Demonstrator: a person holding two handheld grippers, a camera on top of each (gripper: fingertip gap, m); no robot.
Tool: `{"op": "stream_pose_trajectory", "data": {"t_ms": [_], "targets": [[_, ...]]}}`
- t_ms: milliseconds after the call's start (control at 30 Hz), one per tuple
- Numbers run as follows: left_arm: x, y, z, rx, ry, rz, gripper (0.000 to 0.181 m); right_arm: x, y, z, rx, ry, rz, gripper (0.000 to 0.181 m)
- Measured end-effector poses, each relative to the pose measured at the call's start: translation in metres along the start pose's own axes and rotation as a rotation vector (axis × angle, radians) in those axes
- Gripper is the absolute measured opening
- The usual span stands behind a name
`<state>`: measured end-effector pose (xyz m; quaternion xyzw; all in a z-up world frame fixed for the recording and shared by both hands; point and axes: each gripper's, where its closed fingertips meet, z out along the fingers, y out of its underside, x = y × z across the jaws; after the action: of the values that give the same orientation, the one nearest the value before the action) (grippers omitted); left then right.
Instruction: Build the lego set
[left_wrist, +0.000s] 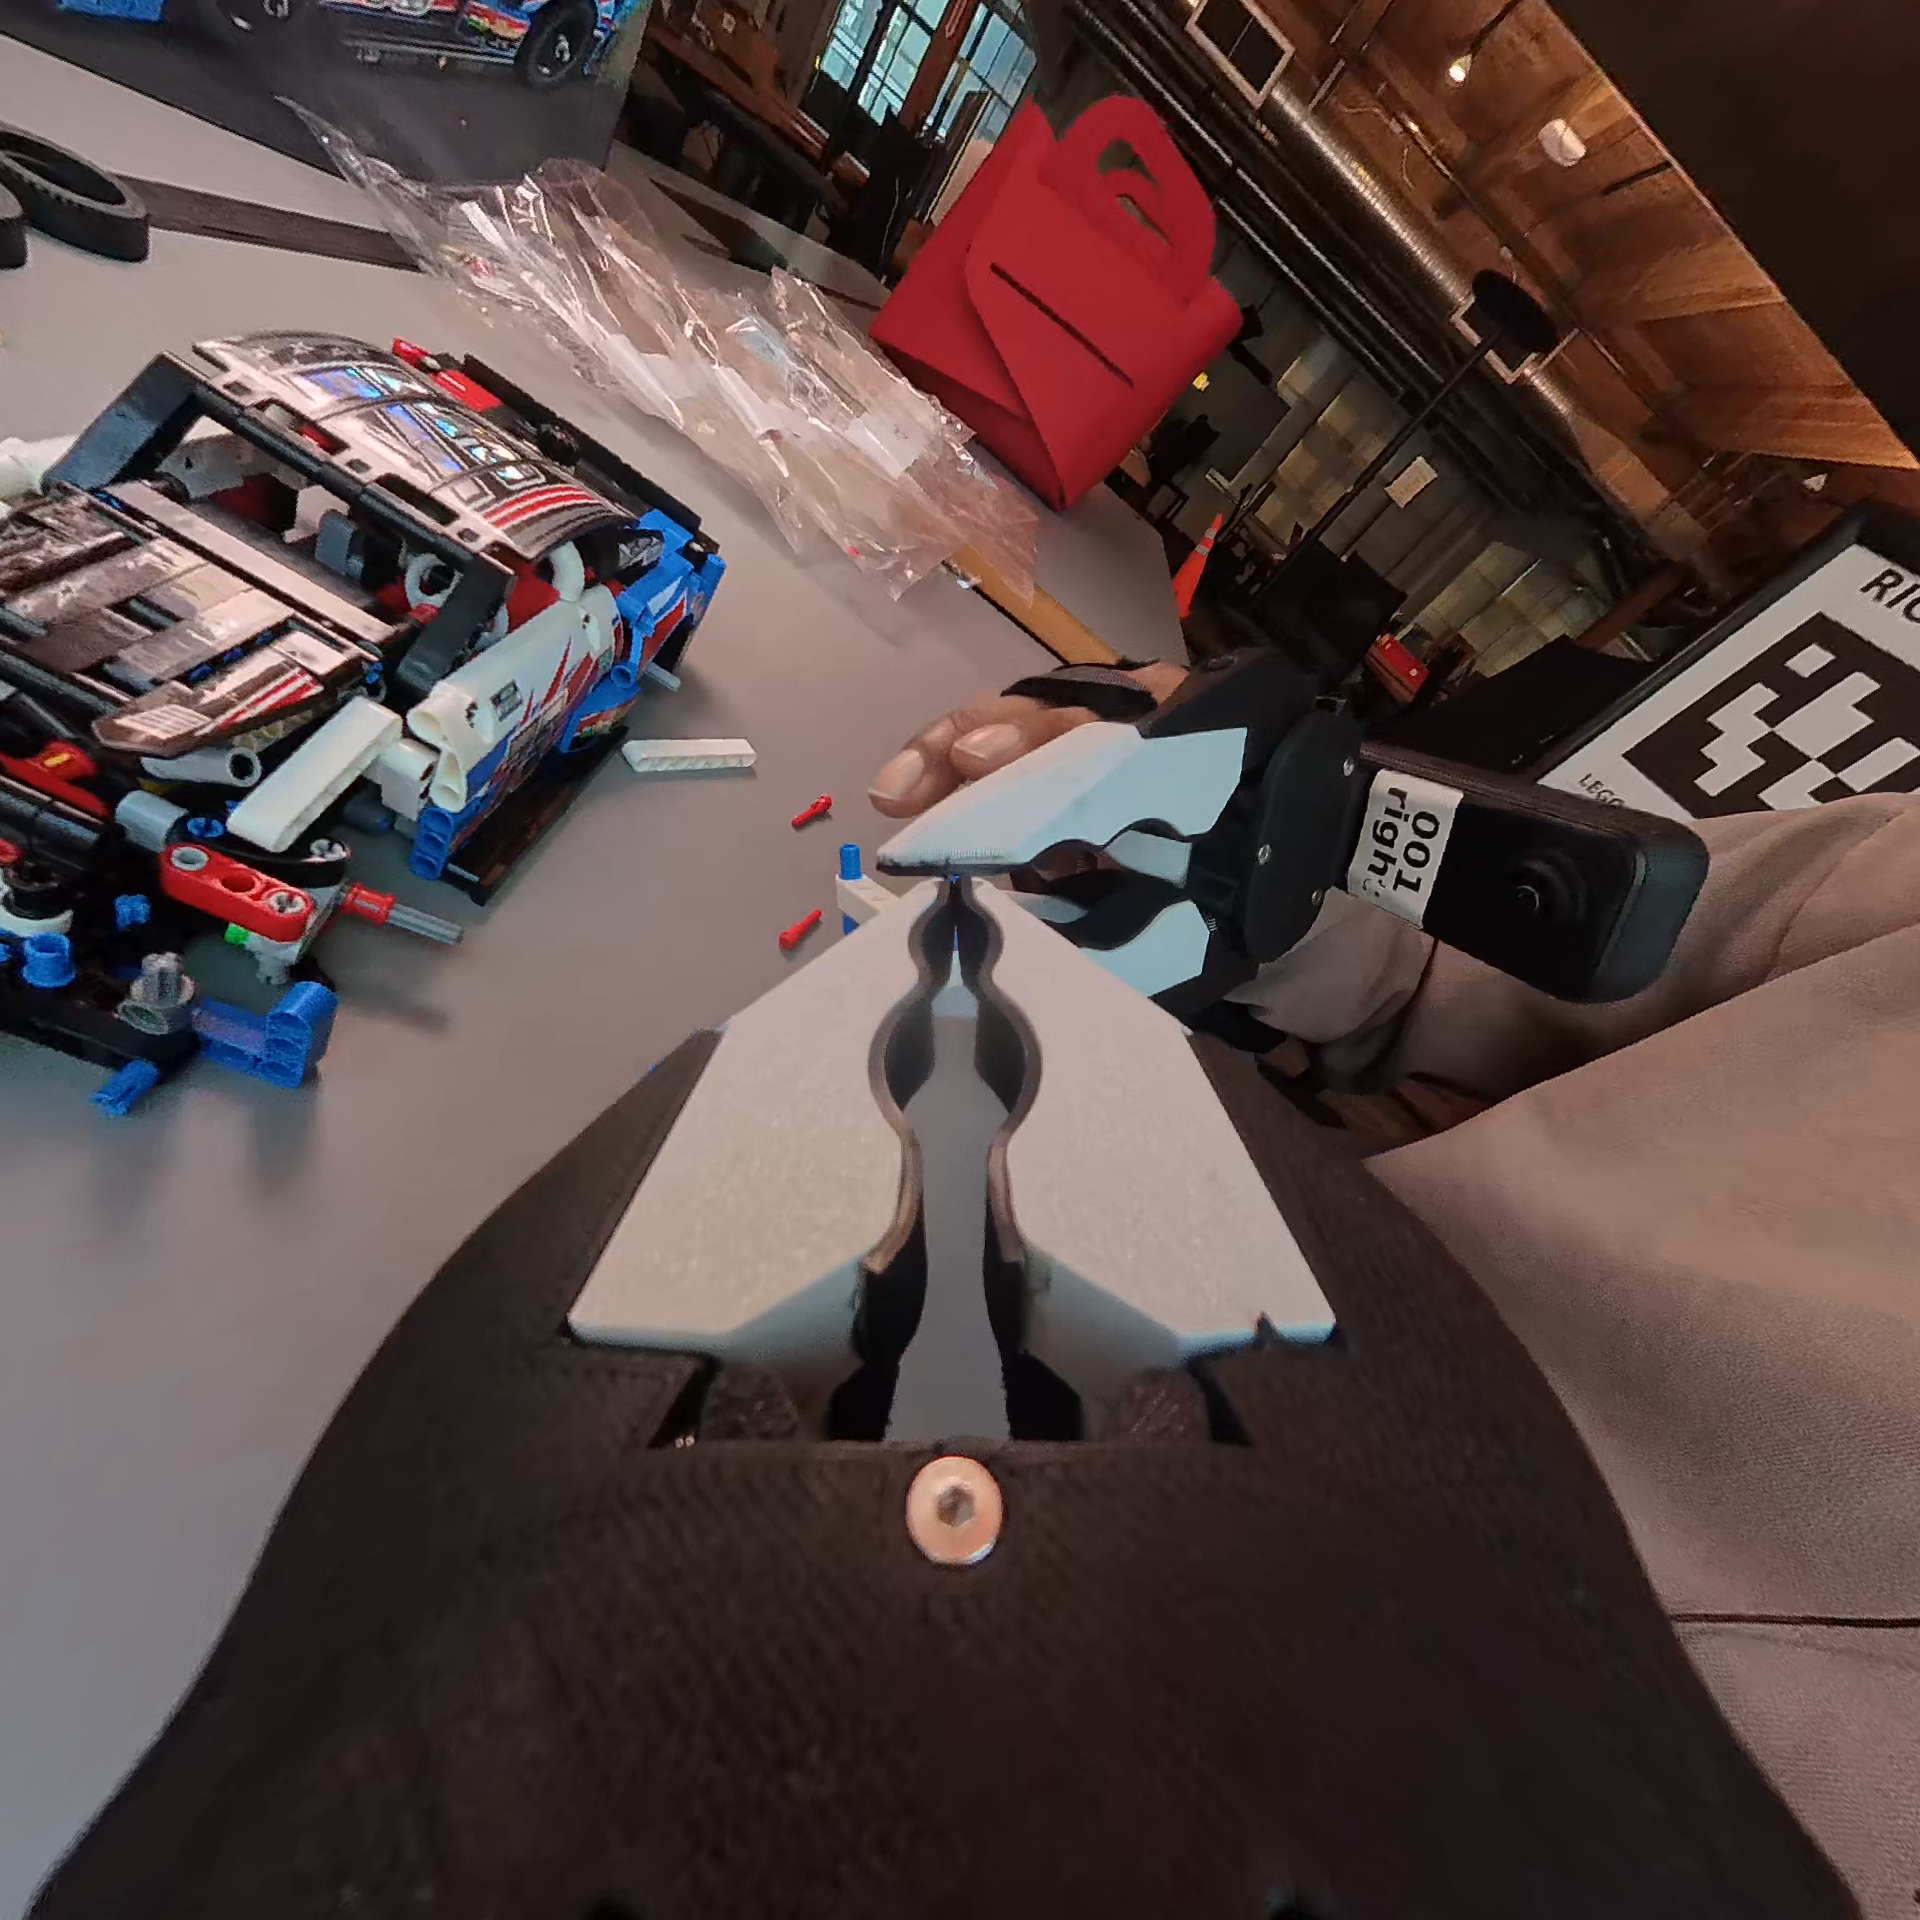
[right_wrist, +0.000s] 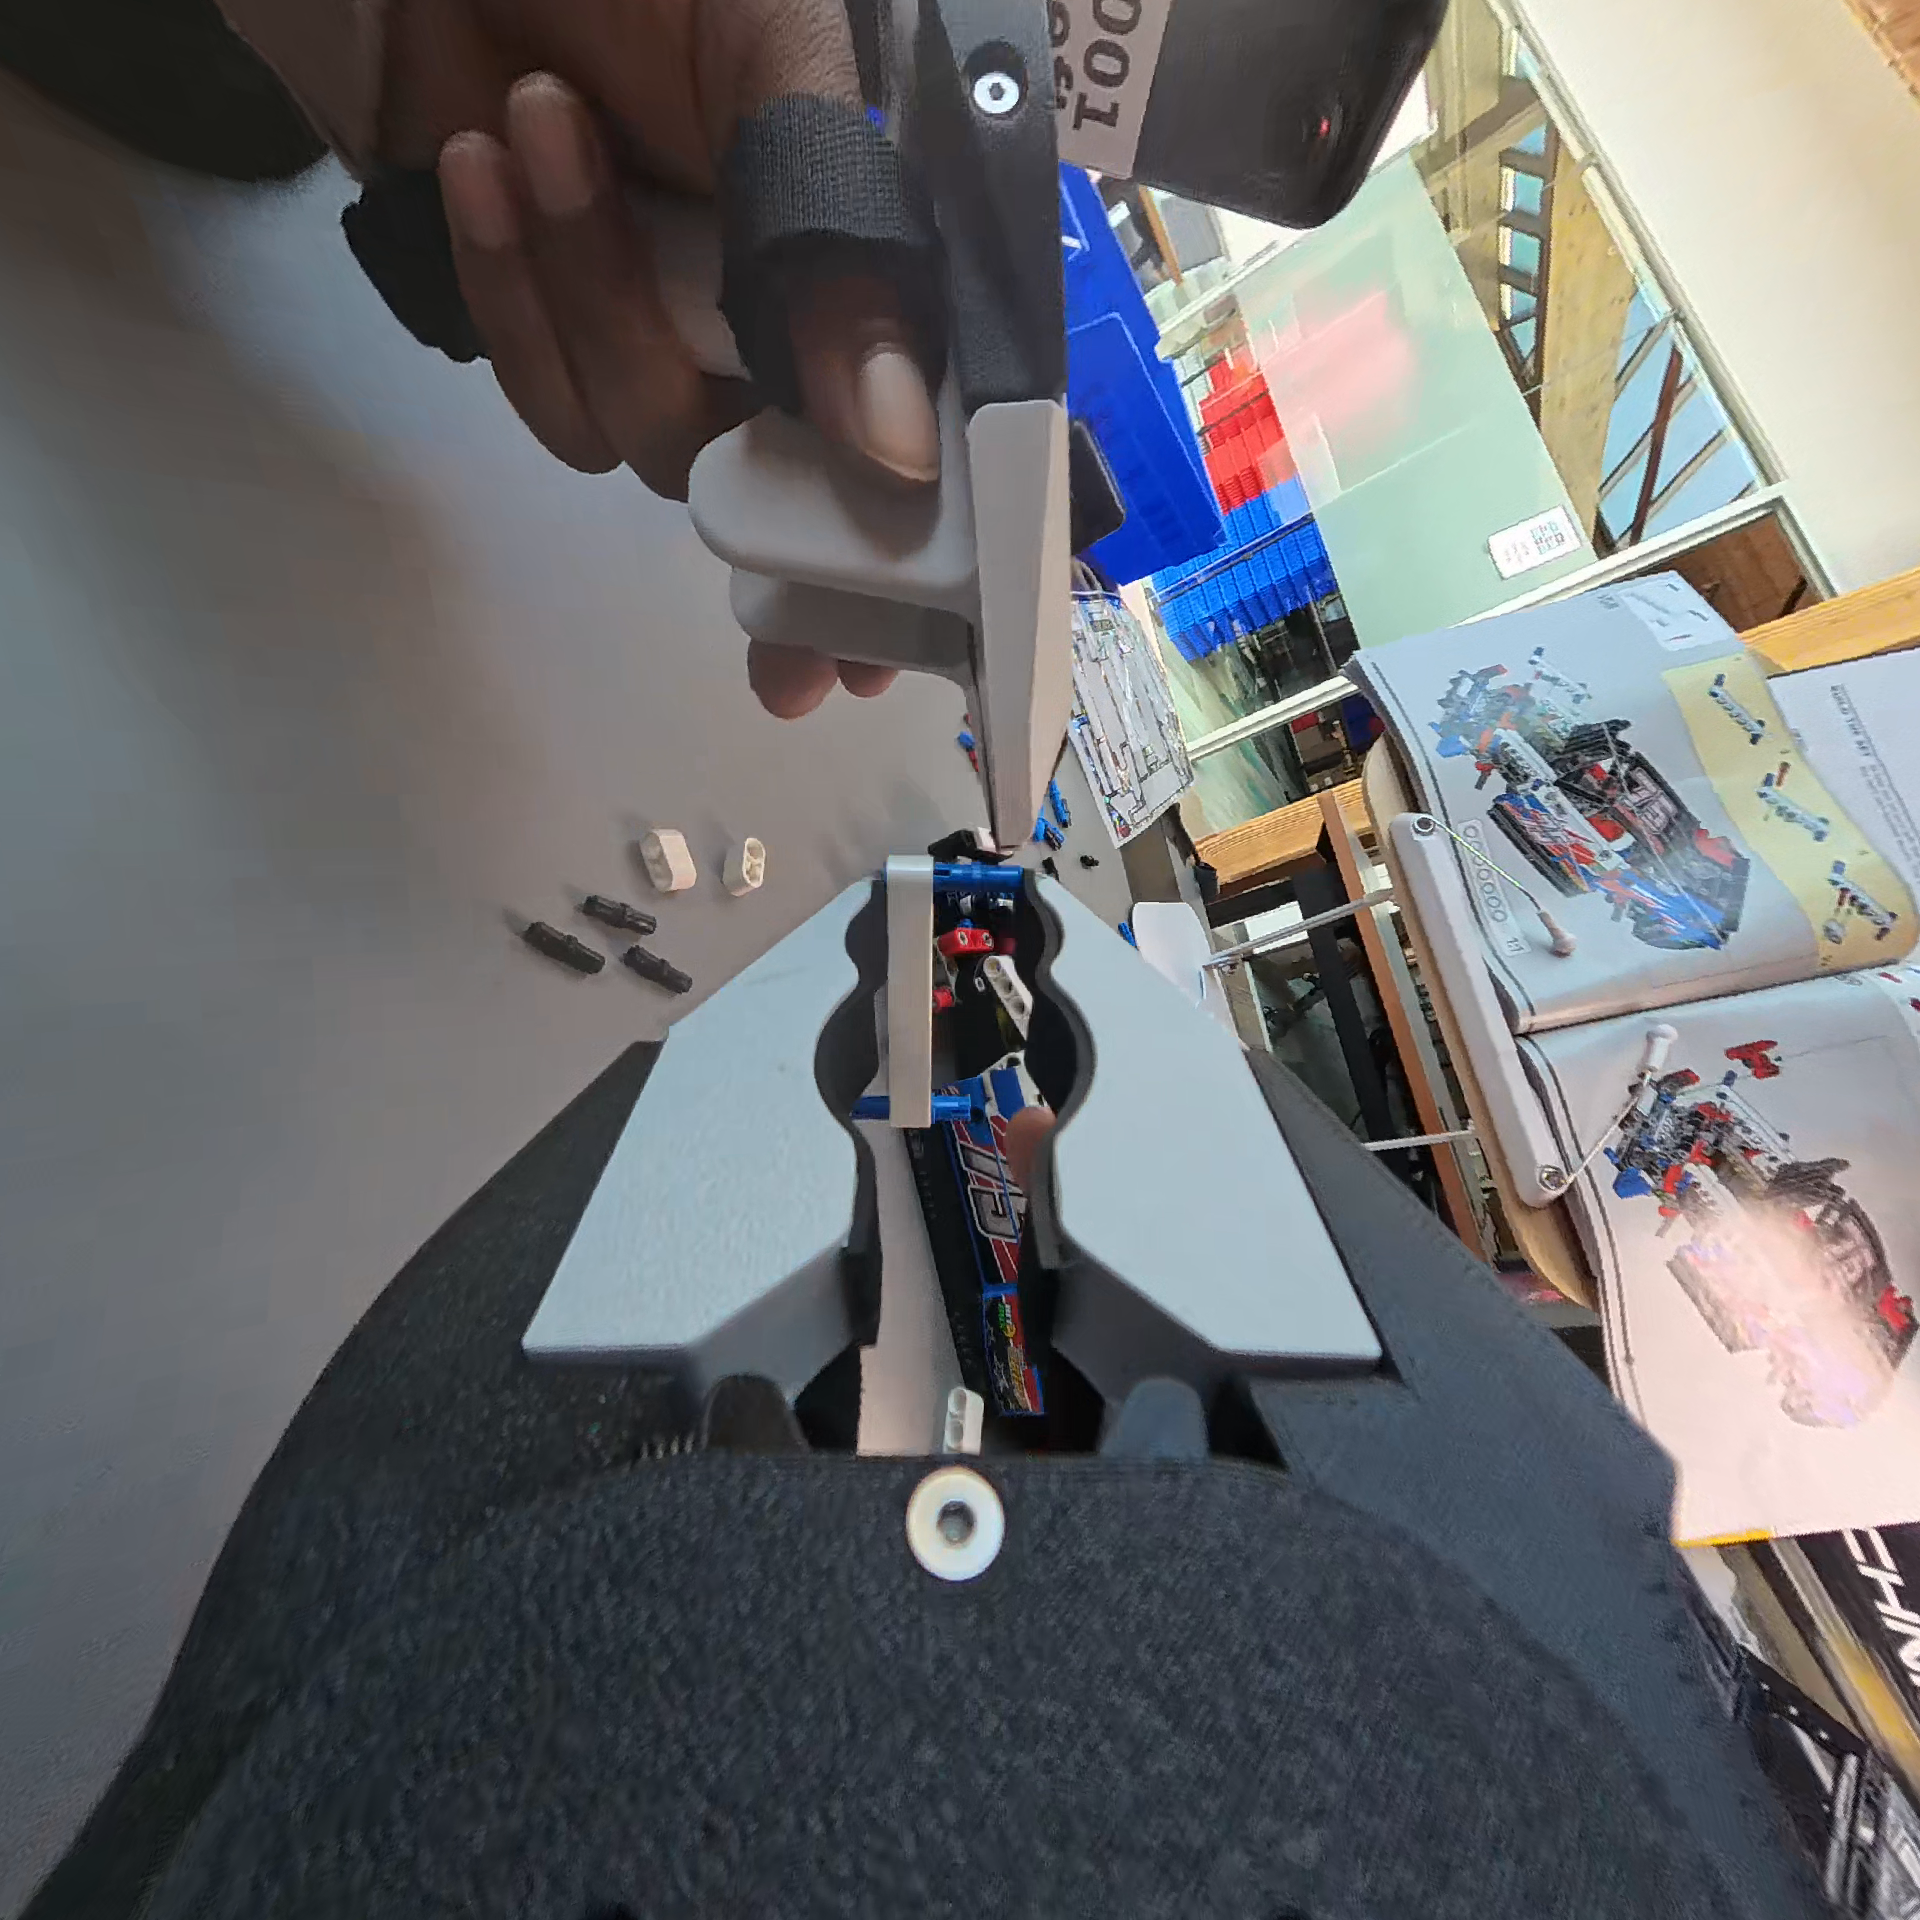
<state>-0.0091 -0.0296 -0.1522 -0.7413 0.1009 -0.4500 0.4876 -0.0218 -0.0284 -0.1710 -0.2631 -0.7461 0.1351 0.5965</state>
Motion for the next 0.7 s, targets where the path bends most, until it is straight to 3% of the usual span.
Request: {"op": "stream_pose_trajectory", "data": {"t_ms": [100, 200, 300, 433, 567, 700], "targets": [[0.001, -0.009, -0.005, 0.039, -0.004, 0.029, 0.0, 0.007, 0.0, 0.001, 0.022, 0.006, 0.126, 0.022], [0.0, -0.021, -0.012, 0.095, -0.001, 0.072, 0.015, 0.02, -0.004, -0.003, 0.075, -0.011, 0.334, 0.022], [-0.002, -0.009, -0.007, 0.022, -0.013, 0.175, 0.035, 0.037, -0.017, -0.011, 0.213, -0.062, 0.687, 0.022], [0.013, 0.002, 0.009, -0.005, 0.009, 0.286, 0.043, 0.058, -0.034, -0.024, 0.427, -0.158, 1.04, 0.022], [0.031, -0.006, 0.016, 0.07, 0.035, 0.352, 0.029, 0.061, -0.043, -0.028, 0.53, -0.205, 1.162, 0.022], [0.035, -0.001, 0.014, 0.025, 0.057, 0.333, 0.022, 0.058, -0.044, -0.028, 0.554, -0.234, 1.16, 0.023]]}}
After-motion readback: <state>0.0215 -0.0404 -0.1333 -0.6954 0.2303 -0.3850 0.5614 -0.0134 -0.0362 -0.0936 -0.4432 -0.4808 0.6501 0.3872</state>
